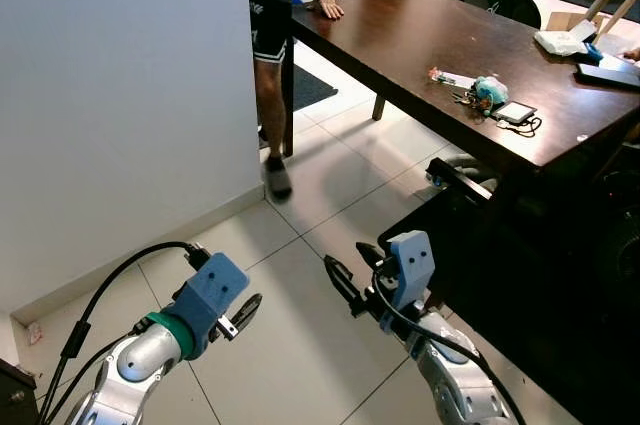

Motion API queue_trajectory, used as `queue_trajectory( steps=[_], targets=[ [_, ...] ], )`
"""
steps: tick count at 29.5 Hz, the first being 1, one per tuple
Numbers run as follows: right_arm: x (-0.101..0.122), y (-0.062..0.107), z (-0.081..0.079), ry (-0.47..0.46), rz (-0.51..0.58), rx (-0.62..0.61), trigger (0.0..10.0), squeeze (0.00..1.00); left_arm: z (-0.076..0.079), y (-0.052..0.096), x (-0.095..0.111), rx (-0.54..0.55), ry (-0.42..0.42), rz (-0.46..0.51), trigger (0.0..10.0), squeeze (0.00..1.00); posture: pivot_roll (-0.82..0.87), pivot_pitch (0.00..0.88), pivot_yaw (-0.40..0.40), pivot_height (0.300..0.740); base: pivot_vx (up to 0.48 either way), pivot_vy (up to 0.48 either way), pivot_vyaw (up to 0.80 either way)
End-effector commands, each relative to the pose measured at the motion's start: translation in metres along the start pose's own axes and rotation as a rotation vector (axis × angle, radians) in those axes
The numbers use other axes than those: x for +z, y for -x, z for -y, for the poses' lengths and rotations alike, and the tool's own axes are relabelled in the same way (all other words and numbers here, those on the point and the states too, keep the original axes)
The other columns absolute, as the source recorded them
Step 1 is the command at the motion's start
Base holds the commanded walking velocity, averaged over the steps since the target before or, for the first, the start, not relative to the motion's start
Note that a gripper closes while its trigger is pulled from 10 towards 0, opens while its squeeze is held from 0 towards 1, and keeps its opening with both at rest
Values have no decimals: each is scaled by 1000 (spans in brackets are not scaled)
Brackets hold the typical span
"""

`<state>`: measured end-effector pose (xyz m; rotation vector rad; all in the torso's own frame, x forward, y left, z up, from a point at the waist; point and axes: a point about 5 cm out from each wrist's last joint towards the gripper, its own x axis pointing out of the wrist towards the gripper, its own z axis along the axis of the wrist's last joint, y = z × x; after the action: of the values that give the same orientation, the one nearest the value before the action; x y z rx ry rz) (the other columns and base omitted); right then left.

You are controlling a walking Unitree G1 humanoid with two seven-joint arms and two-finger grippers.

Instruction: Hang keys on a hook

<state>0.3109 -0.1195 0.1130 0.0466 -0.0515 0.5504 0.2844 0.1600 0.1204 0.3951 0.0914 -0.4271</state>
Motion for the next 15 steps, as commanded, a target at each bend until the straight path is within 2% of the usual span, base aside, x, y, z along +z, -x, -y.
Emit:
queue_trajectory(
  steps=[1, 2, 3, 4, 6, 10, 12, 14, 15],
  targets=[
    [2, 4, 7, 28, -6, -43, 10000, 0, -12, 0, 9, 85, 68, 28, 10000, 0, 28, 73, 84, 740, 0, 0, 0],
    [5, 6, 12, 55, -3, -73, 10000, 0, -17, -1, 14, 130, 100, 48, 10000, 0, 28, 73, 84, 740, 0, 0, 0],
    [5, 6, 12, 55, -3, -73, 10000, 0, -17, -1, 14, 130, 100, 48, 10000, 0, 28, 73, 84, 740, 0, 0, 0],
    [14, 7, 18, 45, 29, -115, 10000, 0, -24, -1, 19, 185, 123, 72, 10000, 0, 23, 81, 81, 740, 0, 0, 0],
    [34, 5, 22, 63, 98, -151, 10000, 0, -30, 1, 24, 245, 98, 104, 10000, 0, 22, 82, 76, 740, 0, 0, 0],
    [42, 3, 21, 64, 121, -146, 10000, 0, -29, 2, 26, 246, 97, 105, 10000, 0, 23, 82, 72, 740, 0, 0, 0],
    [40, 3, 18, 80, 97, -126, 10000, 0, -24, 3, 29, 209, 100, 89, 10000, 0, 24, 83, 67, 740, 0, 0, 0],
    [32, 8, 20, 98, 60, -101, 10000, 0, -5, 8, 43, 71, 82, 102, 10000, 0, 39, 90, 63, 740, 0, 0, 0],
    [30, 10, 21, 97, 50, -99, 10000, 0, 1, 10, 51, 47, 79, 128, 10000, 0, 40, 89, 64, 740, 0, 0, 0]
  ],
)
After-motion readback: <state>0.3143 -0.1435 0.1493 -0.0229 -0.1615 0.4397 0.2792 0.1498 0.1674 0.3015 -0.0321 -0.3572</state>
